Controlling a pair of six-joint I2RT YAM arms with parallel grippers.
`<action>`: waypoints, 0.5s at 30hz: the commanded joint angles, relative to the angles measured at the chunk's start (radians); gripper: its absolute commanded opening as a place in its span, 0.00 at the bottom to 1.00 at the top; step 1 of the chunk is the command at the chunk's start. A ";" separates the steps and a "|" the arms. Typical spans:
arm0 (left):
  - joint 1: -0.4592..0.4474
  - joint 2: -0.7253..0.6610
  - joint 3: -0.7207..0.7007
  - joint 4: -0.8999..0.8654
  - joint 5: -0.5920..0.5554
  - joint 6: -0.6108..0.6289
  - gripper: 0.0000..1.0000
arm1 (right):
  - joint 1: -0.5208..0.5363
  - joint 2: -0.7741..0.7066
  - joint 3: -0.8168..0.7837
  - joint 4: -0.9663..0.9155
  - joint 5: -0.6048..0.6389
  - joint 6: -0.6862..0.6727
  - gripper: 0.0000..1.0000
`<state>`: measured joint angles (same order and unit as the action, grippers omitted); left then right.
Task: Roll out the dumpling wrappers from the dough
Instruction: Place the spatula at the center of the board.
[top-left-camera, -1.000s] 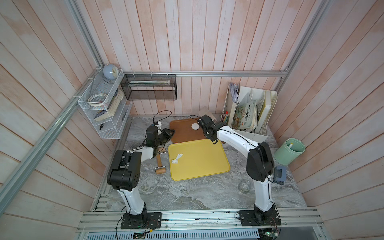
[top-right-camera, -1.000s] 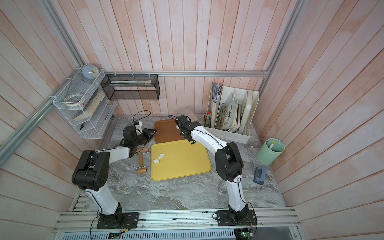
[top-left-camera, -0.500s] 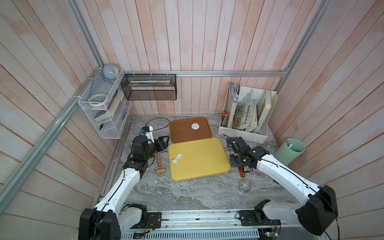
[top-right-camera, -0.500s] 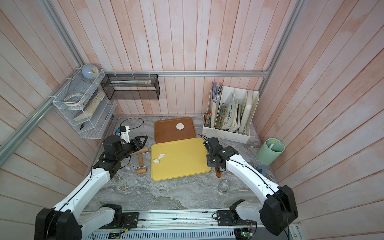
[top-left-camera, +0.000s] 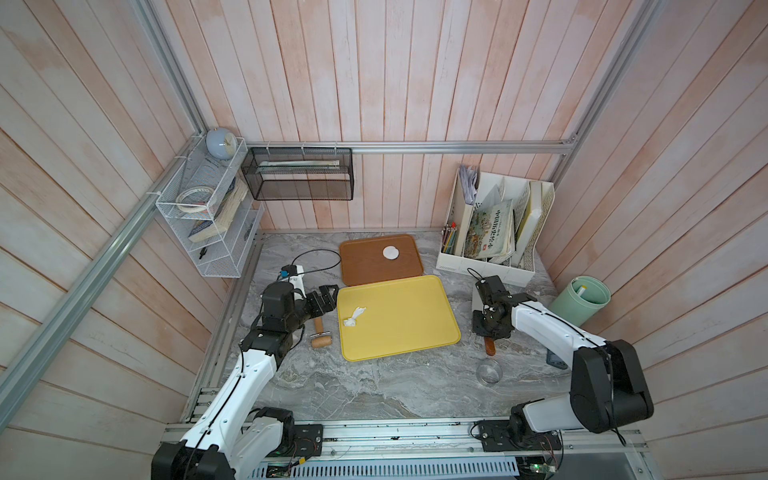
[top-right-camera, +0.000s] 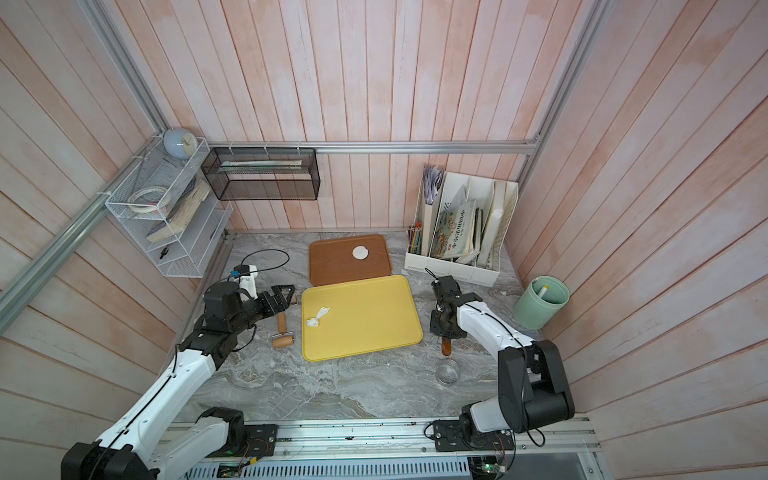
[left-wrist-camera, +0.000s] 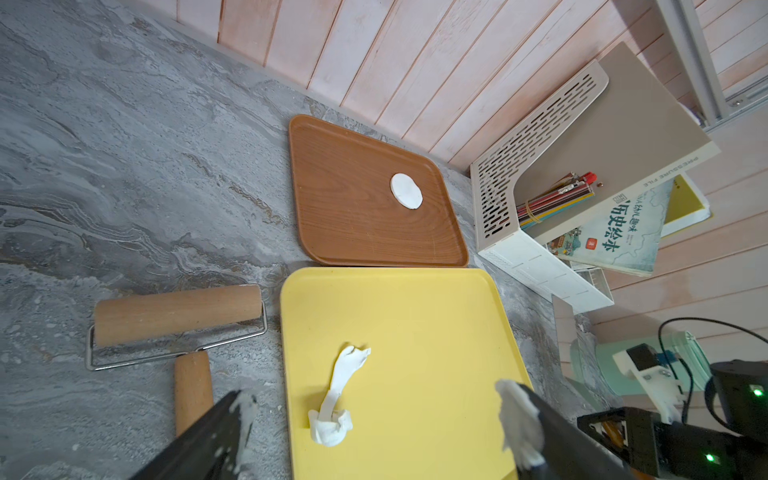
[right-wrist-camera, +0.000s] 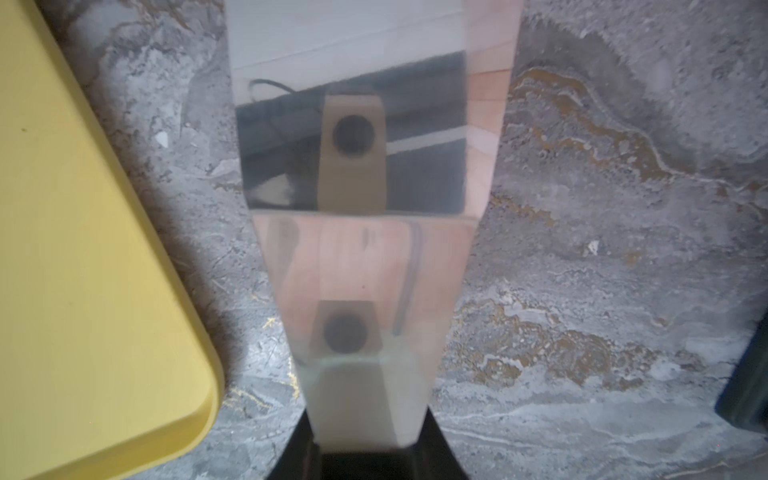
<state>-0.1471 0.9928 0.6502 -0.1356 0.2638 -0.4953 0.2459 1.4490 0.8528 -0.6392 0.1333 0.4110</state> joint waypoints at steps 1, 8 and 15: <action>-0.002 -0.011 -0.007 -0.005 -0.021 0.026 1.00 | -0.014 0.019 0.013 0.069 0.013 -0.011 0.00; -0.003 -0.008 -0.006 -0.001 -0.021 0.026 1.00 | -0.022 0.051 -0.008 0.118 -0.039 -0.015 0.07; -0.002 -0.006 -0.028 0.022 -0.021 0.007 1.00 | -0.023 0.038 -0.002 0.109 -0.001 -0.023 0.36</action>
<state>-0.1471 0.9928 0.6441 -0.1333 0.2527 -0.4900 0.2272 1.4960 0.8478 -0.5438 0.1070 0.3996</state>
